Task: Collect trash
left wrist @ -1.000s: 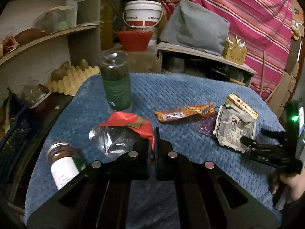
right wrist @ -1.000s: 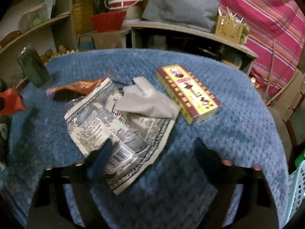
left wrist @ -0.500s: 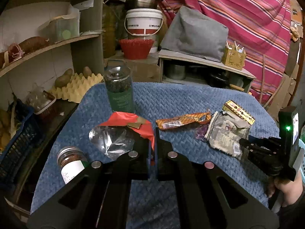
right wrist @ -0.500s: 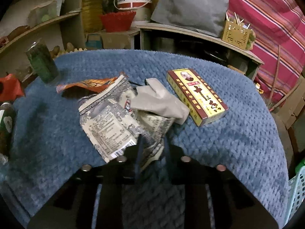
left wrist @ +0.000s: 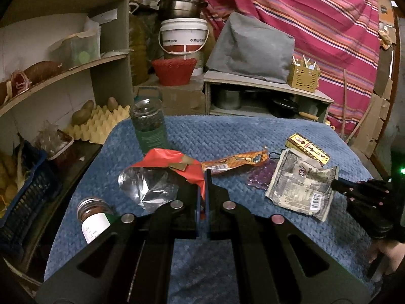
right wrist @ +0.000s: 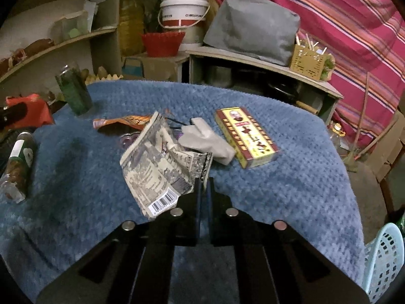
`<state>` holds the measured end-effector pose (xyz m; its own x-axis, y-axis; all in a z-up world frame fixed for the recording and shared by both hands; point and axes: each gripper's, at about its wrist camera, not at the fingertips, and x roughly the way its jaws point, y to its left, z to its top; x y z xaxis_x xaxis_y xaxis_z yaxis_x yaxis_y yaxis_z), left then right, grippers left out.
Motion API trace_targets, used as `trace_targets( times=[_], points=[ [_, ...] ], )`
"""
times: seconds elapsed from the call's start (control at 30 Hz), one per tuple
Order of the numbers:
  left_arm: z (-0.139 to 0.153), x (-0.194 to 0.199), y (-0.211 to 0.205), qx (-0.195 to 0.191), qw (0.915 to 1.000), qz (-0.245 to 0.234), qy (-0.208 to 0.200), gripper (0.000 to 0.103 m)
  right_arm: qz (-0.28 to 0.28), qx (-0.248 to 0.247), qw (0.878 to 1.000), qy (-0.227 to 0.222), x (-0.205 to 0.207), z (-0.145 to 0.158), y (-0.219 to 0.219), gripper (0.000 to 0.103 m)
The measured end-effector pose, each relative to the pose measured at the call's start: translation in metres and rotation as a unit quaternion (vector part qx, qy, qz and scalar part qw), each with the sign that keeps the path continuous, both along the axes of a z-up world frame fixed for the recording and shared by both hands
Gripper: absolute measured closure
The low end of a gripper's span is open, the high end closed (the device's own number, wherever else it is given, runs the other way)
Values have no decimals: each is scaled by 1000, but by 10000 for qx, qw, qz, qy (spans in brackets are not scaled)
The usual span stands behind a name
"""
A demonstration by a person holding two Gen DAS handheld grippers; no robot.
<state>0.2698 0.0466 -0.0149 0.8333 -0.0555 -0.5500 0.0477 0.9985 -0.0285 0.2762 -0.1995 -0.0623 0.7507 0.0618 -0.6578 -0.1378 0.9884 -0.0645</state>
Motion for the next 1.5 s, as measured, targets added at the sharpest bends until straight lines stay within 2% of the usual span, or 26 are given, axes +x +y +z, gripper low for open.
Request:
trace_targets(
  times=[0.43, 0.67, 0.7, 0.73, 0.8, 0.9, 1.17, 1.37, 1.43, 1.5],
  points=[
    [11, -15, -28, 192, 9995, -178, -168, 102, -257, 410, 9979, -429, -38, 32, -61, 98],
    [9, -19, -41, 140, 9994, -259, -171, 102, -372, 584, 9976, -80, -37, 15, -82, 97],
    [9, -18, -42, 142, 9994, -267, -156, 102, -393, 619, 9973, -33, -36, 12, -83, 91],
    [8, -18, -43, 150, 9994, -274, -148, 102, -463, 659, 9967, 50, -32, 7, -84, 65],
    [7, -18, -45, 176, 9993, -282, -150, 102, -560, 687, 9961, 15, -31, 2, -82, 24],
    [5, -18, -42, 176, 9994, -279, -120, 102, -533, 560, 9970, 91, -27, -3, -71, 24],
    [4, -15, -29, 72, 9997, -209, -60, 102, -492, 519, 9953, 655, -4, -38, -42, 24],
    [4, -15, -23, 37, 9998, -181, -63, 102, -329, 72, 9969, 713, -3, -47, -19, 27],
    [5, -15, -21, 9, 9998, -177, -72, 102, -237, -18, 9975, 672, -6, -46, -15, 40],
    [5, -15, -19, -15, 9998, -169, -70, 102, -255, -123, 9977, 622, -8, -44, -13, 46]
  ],
)
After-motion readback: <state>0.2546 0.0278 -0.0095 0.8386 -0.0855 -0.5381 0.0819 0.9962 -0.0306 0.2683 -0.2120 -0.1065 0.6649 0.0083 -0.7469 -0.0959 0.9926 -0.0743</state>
